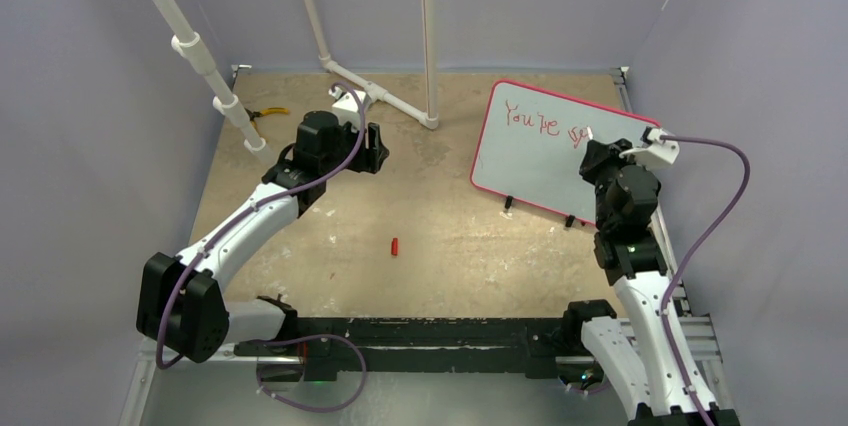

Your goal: Write a sentence on the whiteboard

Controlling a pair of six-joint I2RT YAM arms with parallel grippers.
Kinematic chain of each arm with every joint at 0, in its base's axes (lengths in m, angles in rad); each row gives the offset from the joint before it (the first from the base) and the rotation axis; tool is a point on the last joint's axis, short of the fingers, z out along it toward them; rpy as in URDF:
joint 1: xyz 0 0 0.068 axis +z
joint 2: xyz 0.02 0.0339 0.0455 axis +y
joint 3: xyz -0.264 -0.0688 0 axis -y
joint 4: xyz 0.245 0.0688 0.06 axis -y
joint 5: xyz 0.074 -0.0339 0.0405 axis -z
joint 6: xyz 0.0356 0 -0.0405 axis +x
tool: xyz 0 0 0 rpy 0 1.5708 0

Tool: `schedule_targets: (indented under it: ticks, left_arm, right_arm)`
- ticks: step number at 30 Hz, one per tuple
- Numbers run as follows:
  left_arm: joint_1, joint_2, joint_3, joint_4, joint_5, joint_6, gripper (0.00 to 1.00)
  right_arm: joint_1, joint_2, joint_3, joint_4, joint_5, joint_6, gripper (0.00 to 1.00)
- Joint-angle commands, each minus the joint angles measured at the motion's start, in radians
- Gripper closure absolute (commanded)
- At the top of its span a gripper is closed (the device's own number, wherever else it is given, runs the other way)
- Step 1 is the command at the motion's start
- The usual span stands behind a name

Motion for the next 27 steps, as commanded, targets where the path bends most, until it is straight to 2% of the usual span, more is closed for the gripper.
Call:
schedule_targets:
  ticks: [1, 18, 27]
  left_arm:
    - [0.006, -0.03, -0.006, 0.032, 0.001, -0.015, 0.43]
    - [0.006, -0.028, -0.007, 0.035, 0.005, -0.017, 0.43]
    - [0.006, -0.026, -0.007, 0.036, 0.015, -0.02, 0.43]
  right_arm:
    - [-0.006, -0.013, 0.019, -0.01, -0.011, -0.018, 1.0]
    - [-0.006, 0.003, 0.06, -0.111, 0.005, -0.001, 1.0]
    - [-0.01, 0.001, 0.019, -0.084, 0.008, 0.015, 1.0]
